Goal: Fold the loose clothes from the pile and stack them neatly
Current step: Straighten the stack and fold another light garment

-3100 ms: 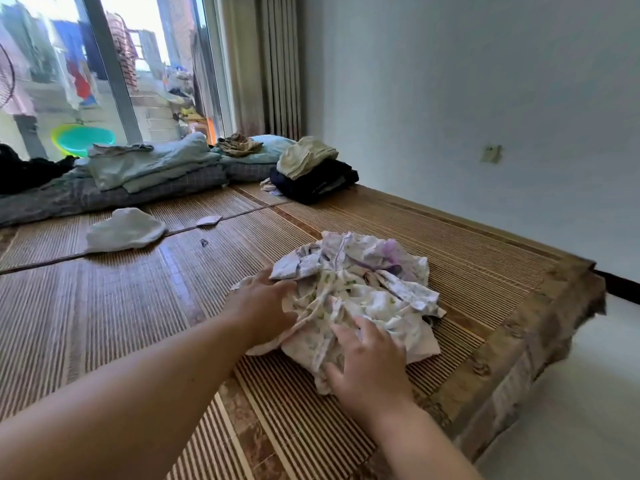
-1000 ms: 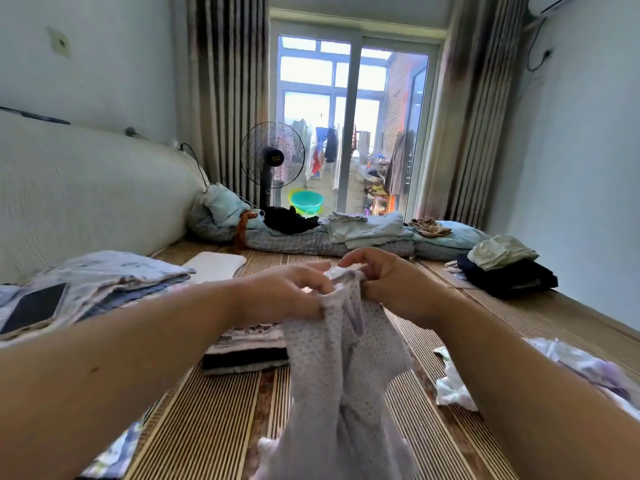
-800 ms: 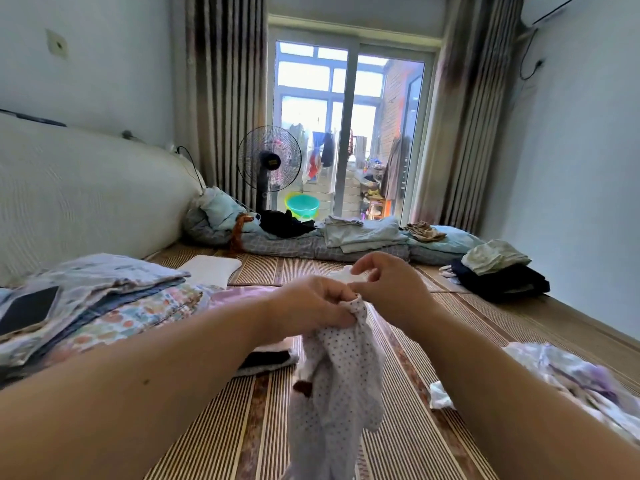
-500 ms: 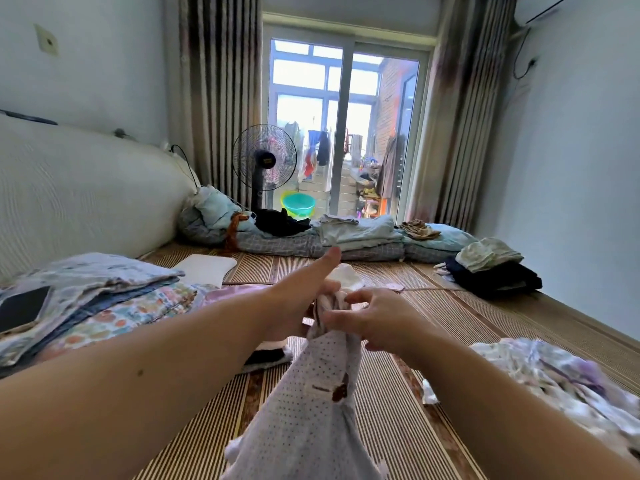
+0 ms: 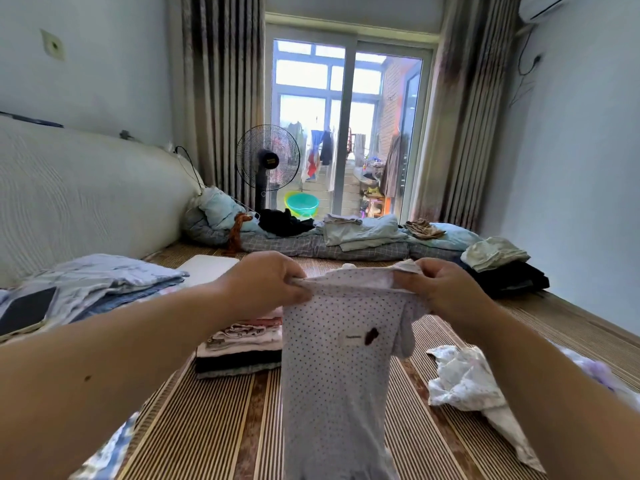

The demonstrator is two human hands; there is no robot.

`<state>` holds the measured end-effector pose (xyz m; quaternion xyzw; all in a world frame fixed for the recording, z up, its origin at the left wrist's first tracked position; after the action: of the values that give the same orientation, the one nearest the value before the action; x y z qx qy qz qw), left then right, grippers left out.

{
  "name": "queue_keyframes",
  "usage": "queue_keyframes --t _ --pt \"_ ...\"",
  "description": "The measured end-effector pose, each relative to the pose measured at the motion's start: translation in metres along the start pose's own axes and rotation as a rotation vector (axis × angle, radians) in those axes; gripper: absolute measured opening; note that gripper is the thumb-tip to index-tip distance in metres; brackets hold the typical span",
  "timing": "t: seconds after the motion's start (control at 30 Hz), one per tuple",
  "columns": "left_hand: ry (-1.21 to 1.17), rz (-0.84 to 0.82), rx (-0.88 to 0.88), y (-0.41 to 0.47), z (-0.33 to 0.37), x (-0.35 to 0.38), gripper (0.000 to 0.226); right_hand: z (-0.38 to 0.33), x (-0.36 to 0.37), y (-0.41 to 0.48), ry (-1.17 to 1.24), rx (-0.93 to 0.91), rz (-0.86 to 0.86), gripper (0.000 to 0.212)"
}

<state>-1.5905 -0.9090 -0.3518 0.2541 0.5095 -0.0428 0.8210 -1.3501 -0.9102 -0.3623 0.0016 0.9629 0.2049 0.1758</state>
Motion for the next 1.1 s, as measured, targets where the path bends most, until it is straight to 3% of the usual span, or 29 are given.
queue_keyframes --t 0.1,0.3,0.5,0.7,0.8,0.9,0.97,1.03,1.1 --pt "-0.048 0.050 -0.031 0.005 -0.015 -0.009 0.032 -0.003 0.005 0.004 0.032 -0.024 -0.086 0.049" --pt "-0.172 0.030 -0.086 0.007 -0.035 -0.022 0.025 -0.014 -0.004 0.003 -0.169 -0.115 -0.064 0.058" --pt "-0.180 -0.067 -0.059 -0.009 -0.040 -0.033 0.042 -0.002 -0.010 0.000 -0.341 -0.051 -0.307 0.038" --pt "-0.393 -0.318 -0.076 -0.013 -0.039 -0.018 0.035 0.007 -0.005 -0.007 -0.016 0.052 -0.487 0.011" --pt "-0.415 -0.460 -0.100 -0.018 -0.051 -0.020 0.034 0.007 -0.004 -0.014 0.069 0.091 -0.541 0.020" --pt "-0.544 -0.551 -0.088 -0.024 -0.067 -0.024 0.020 0.008 -0.009 -0.013 0.043 0.081 -0.567 0.045" --pt "-0.698 -0.572 -0.134 -0.025 -0.085 -0.019 0.029 0.014 -0.012 -0.007 0.079 0.113 -0.541 0.051" --pt "-0.876 -0.607 -0.257 -0.026 -0.106 -0.002 0.053 0.021 -0.011 0.001 0.115 0.148 -0.529 0.034" --pt "-0.967 -0.657 -0.378 -0.027 -0.119 0.022 0.061 0.036 -0.008 0.010 0.098 0.187 -0.513 0.014"
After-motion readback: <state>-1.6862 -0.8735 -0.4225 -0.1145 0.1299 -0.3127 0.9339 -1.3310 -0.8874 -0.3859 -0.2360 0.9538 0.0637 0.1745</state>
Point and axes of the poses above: each hand's wrist, its own y-axis towards the middle knuckle, its own x-axis out of the palm, z = x × y, the point moved 9 cm from there along y, towards the middle knuckle, and after that the axes turned 3 degrees about -x, right-handed, at the moved point
